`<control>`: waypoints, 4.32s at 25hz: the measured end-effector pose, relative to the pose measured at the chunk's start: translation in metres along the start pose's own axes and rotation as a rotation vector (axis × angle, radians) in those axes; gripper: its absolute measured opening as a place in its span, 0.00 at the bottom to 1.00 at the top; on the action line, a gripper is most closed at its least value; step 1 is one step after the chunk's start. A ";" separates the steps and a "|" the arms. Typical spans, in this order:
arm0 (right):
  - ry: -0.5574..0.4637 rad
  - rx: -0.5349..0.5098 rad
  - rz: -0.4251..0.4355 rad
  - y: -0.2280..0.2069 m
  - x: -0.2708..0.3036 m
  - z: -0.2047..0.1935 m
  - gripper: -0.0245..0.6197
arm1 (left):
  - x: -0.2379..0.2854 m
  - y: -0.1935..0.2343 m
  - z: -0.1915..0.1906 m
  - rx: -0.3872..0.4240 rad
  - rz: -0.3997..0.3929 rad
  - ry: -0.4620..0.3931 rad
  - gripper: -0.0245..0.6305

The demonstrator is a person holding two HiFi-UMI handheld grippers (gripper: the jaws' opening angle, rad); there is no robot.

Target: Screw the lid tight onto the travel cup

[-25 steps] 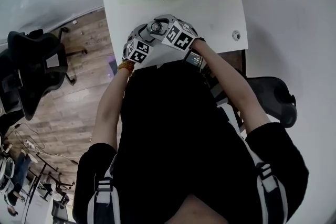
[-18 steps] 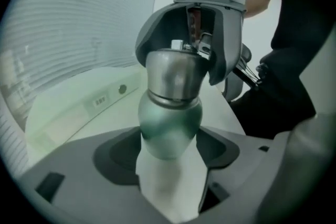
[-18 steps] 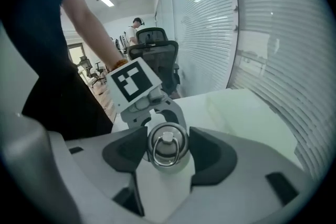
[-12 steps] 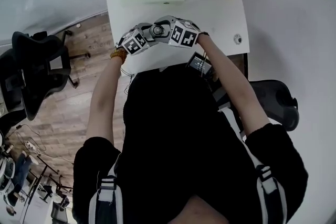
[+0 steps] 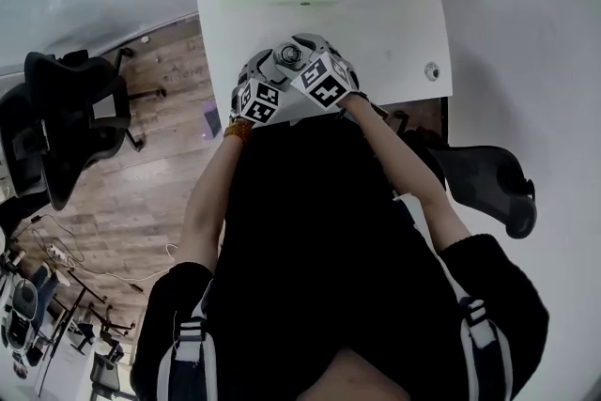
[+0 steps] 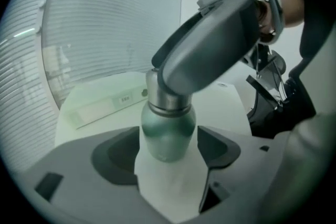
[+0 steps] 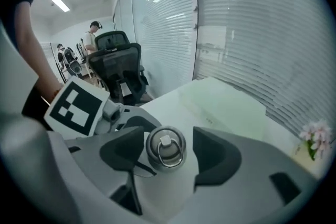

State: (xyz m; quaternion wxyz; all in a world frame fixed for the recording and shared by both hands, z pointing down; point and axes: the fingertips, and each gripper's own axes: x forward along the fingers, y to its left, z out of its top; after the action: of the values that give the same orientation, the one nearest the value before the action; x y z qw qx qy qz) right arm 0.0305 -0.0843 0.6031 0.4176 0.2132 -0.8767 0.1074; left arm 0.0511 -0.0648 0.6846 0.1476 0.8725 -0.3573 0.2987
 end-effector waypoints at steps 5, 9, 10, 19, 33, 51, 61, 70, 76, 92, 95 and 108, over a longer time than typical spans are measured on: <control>0.057 -0.020 -0.021 0.006 0.011 -0.011 0.44 | 0.007 0.001 0.001 -0.049 0.039 0.044 0.56; 0.045 -0.105 0.023 0.008 0.011 -0.012 0.44 | 0.008 0.001 0.001 -0.006 0.005 0.023 0.55; 0.044 -0.132 0.040 0.008 0.011 -0.013 0.44 | 0.009 0.000 0.001 0.015 -0.019 0.023 0.55; 0.057 -0.477 0.287 0.017 0.013 -0.013 0.44 | 0.010 0.001 -0.002 0.316 -0.412 0.120 0.55; -0.034 0.085 0.018 0.004 0.011 -0.012 0.53 | -0.002 0.006 -0.006 -0.068 0.010 0.005 0.58; 0.014 -0.332 0.334 0.018 0.017 -0.016 0.44 | 0.004 0.007 -0.010 0.396 -0.421 0.110 0.52; -0.163 0.017 0.193 0.009 -0.002 0.009 0.53 | -0.007 0.018 -0.019 0.077 -0.097 0.041 0.57; -0.074 0.137 -0.015 0.008 0.015 -0.012 0.46 | 0.003 0.007 -0.011 0.003 0.042 0.029 0.53; -0.047 -0.054 0.167 0.015 0.020 -0.009 0.46 | 0.002 0.008 -0.017 0.171 -0.146 0.066 0.53; -0.148 -0.068 0.202 0.017 -0.006 0.007 0.53 | -0.009 0.013 -0.024 0.192 -0.232 0.099 0.55; -0.120 0.046 0.041 0.016 -0.003 -0.001 0.53 | -0.011 0.010 -0.022 0.096 -0.090 0.055 0.55; -0.076 -0.055 0.088 0.022 0.010 -0.016 0.42 | -0.003 0.003 -0.021 0.151 -0.105 0.079 0.52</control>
State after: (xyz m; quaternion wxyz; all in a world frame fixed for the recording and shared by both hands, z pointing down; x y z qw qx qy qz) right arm 0.0257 -0.0618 0.6210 0.3846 0.1669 -0.9031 0.0932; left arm 0.0386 -0.0553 0.6987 0.1110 0.8862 -0.2816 0.3509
